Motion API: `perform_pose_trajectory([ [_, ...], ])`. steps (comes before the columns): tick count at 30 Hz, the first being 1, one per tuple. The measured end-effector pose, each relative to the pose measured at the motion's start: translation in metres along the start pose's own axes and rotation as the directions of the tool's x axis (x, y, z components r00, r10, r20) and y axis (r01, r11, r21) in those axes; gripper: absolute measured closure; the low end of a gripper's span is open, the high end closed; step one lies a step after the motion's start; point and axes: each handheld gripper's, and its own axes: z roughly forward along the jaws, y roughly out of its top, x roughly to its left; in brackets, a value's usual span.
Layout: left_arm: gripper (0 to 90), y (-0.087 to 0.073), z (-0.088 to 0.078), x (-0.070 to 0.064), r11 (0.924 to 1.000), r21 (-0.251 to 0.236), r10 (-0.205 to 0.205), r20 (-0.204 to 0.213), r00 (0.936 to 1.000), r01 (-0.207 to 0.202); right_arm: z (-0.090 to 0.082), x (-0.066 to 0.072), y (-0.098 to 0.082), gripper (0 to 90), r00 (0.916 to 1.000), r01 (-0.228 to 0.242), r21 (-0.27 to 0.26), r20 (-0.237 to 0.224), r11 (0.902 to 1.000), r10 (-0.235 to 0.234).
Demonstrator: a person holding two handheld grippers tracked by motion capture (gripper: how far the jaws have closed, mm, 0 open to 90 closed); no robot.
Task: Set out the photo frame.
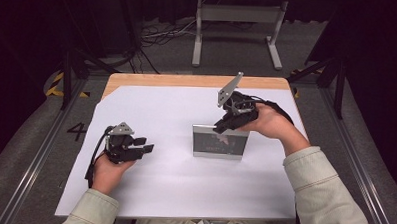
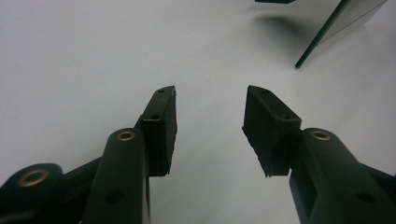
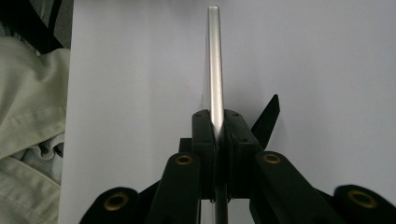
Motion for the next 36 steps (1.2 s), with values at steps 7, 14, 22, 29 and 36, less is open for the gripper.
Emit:
perform_pose_trajectory([
  [7,54.6,0.0,0.002,0.0,1.0,0.009,0.0,0.009,1.0,0.0,0.004,0.001,0.001,83.9,0.9986,0.048,-0.004,-0.02,0.9988,-0.048],
  [14,54.6,0.001,0.003,0.0,0.9999,0.013,-0.003,0.013,0.9999,0.003,0.004,-0.002,-0.002,83.7,0.9973,0.064,-0.012,-0.035,0.9979,-0.065],
  [22,54.5,0.001,0.005,-0.001,0.9999,0.012,0.002,0.014,0.9999,-0.002,0.002,-0.003,-0.003,80.4,0.9978,0.065,-0.03,0.016,0.9975,-0.064],
  [29,54.4,0.002,0.006,-0.001,0.9999,0.014,0.002,0.019,0.9998,-0.003,-0.002,-0.006,-0.006,74.1,0.9983,0.031,-0.05,0.051,0.9982,-0.029],
  [36,54.3,0.002,0.007,-0.001,0.9999,0.013,0.003,0.018,0.9998,-0.004,-0.009,-0.012,-0.015,64.9,0.9953,-0.031,-0.129,0.087,0.9911,0.042],
])
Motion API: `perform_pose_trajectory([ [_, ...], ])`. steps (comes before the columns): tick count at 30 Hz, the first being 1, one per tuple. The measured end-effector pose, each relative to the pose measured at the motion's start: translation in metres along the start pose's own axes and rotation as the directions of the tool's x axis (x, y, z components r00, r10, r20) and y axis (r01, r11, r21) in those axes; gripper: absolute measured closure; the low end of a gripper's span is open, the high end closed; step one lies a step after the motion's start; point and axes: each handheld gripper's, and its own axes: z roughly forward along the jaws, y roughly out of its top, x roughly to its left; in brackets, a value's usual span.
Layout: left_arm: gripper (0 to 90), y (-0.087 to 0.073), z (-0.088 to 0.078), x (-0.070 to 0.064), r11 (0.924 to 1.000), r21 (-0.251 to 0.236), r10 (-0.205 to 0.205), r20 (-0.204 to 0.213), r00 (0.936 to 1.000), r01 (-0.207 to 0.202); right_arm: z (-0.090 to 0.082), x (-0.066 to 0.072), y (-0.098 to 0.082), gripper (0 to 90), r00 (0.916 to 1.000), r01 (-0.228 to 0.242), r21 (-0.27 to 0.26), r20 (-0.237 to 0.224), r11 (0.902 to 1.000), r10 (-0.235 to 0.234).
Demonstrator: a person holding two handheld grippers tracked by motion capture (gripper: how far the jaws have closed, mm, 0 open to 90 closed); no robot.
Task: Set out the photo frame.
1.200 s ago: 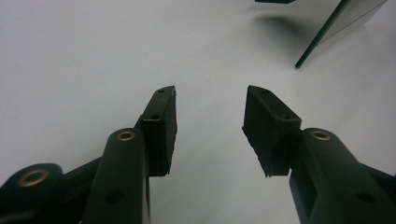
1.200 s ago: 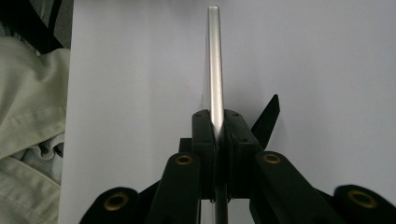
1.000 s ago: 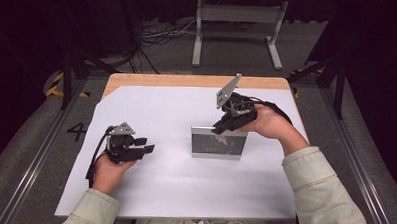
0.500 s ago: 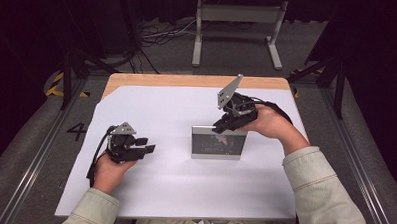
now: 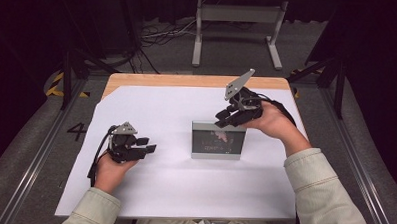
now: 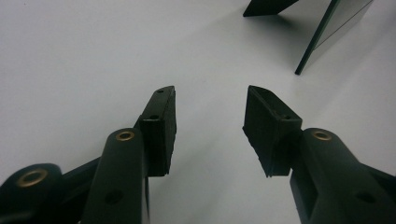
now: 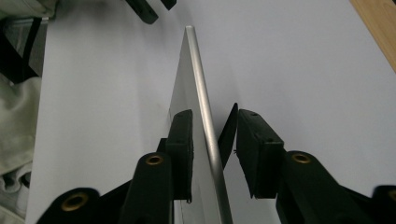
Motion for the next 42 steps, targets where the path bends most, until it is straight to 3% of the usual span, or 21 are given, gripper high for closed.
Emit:
perform_pose_trajectory([
  [2,54.3,0.0,0.0,0.0,1.0,0.0,0.0,-0.001,1.0,0.0,-0.004,-0.001,-0.002,62.1,0.9997,-0.024,-0.027,0.001,0.9993,0.024],
  [10,53.6,0.002,0.0,0.0,0.9999,-0.009,0.007,0.0,1.0,-0.007,-0.017,0.005,-0.005,55.2,0.9993,-0.03,-0.092,0.017,0.9953,0.032],
  [23,49.4,0.003,-0.004,0.0,0.9993,-0.03,0.021,-0.013,0.9997,-0.021,-0.039,0.015,-0.009,41.9,0.9974,-0.041,-0.144,0.053,0.9887,0.05],
  [32,45.8,0.003,-0.007,0.003,0.9987,-0.043,0.025,-0.017,0.9995,-0.026,-0.064,0.017,-0.029,36.0,0.9905,-0.061,-0.18,0.111,0.9817,0.082],
  [42,44.1,0.004,-0.006,0.002,0.9979,-0.054,0.035,-0.028,0.999,-0.036,-0.084,0.019,-0.053,31.5,0.9766,-0.093,-0.203,0.172,0.9747,0.129],
])
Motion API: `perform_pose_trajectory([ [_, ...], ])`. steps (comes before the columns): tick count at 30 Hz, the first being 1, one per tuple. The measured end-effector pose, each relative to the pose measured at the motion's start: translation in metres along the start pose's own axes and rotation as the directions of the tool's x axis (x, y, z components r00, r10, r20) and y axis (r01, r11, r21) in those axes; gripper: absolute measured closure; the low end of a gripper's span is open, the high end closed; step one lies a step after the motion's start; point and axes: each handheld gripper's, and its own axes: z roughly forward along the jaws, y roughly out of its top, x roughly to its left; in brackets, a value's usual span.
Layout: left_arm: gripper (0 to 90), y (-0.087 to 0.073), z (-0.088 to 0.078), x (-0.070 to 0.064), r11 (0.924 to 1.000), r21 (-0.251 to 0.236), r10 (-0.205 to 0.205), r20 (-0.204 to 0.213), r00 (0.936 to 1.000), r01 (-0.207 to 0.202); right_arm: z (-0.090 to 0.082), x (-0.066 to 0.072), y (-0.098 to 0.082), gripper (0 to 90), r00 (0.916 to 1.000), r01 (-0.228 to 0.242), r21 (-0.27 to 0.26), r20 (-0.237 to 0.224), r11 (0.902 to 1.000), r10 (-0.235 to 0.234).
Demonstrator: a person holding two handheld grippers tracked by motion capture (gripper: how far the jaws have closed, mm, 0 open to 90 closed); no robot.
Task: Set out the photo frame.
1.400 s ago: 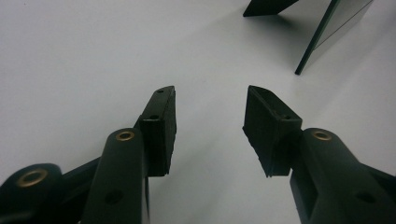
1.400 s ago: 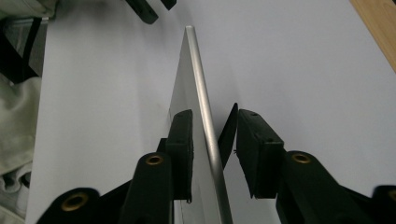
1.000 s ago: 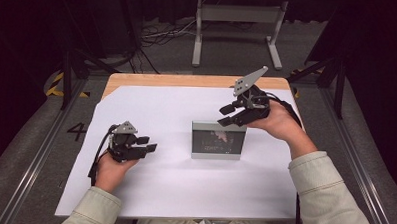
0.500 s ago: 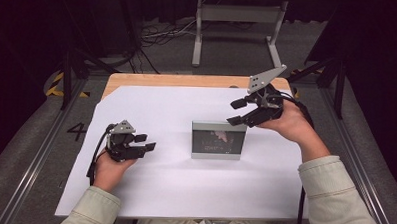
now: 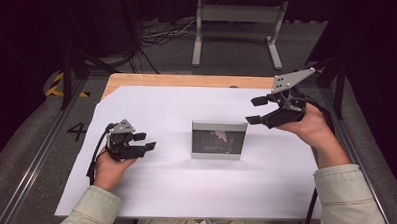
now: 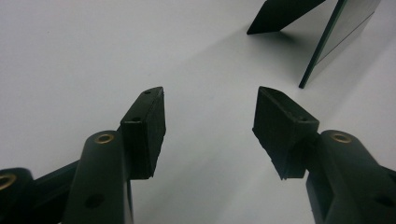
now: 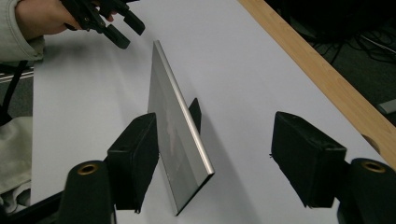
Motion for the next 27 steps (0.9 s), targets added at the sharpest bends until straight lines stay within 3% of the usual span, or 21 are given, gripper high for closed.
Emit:
perform_pose_trajectory([
  [12,42.7,0.0,0.001,-0.001,1.0,-0.005,0.008,-0.005,1.0,-0.008,-0.021,-0.006,-0.025,26.7,0.9966,-0.053,-0.011,0.062,0.9985,0.054],
  [27,42.7,0.0,0.001,0.0,0.9999,-0.01,0.007,-0.005,1.0,-0.007,-0.029,-0.015,-0.066,26.5,0.9851,-0.141,-0.029,0.095,0.9896,0.143],
])
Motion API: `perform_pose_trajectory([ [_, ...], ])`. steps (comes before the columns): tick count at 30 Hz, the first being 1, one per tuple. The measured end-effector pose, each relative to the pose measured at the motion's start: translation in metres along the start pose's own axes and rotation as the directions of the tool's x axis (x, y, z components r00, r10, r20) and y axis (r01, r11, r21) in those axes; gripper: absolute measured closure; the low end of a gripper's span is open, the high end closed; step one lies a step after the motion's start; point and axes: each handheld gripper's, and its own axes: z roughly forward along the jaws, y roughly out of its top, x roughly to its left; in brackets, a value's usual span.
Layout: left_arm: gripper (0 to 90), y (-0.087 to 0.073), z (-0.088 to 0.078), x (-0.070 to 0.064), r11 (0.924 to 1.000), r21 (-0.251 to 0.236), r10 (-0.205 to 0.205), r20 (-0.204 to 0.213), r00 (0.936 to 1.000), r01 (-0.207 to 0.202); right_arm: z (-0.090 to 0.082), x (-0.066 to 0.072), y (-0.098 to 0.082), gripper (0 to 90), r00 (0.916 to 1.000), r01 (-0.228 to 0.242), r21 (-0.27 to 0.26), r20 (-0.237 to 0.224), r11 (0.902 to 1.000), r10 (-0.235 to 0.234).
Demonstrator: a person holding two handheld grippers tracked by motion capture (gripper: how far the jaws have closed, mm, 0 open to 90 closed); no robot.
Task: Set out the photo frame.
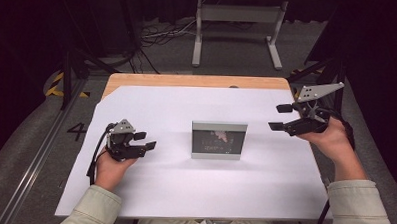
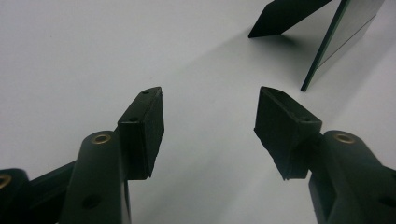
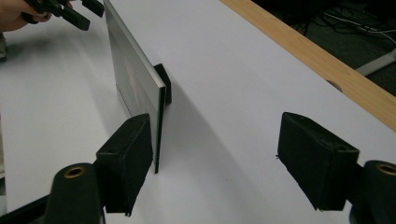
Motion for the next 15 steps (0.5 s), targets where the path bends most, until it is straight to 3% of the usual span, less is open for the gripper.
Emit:
perform_pose_trajectory([
  [6,42.4,0.0,0.001,0.0,1.0,0.0,0.005,-0.005,1.0,-0.005,0.007,-0.003,-0.015,26.4,0.9995,-0.033,0.004,-0.002,0.9995,0.033],
  [15,42.3,0.0,0.001,-0.002,1.0,0.001,0.002,-0.005,1.0,-0.002,0.015,-0.007,-0.036,25.5,0.998,-0.062,-0.032,-0.01,0.9976,0.062],
])
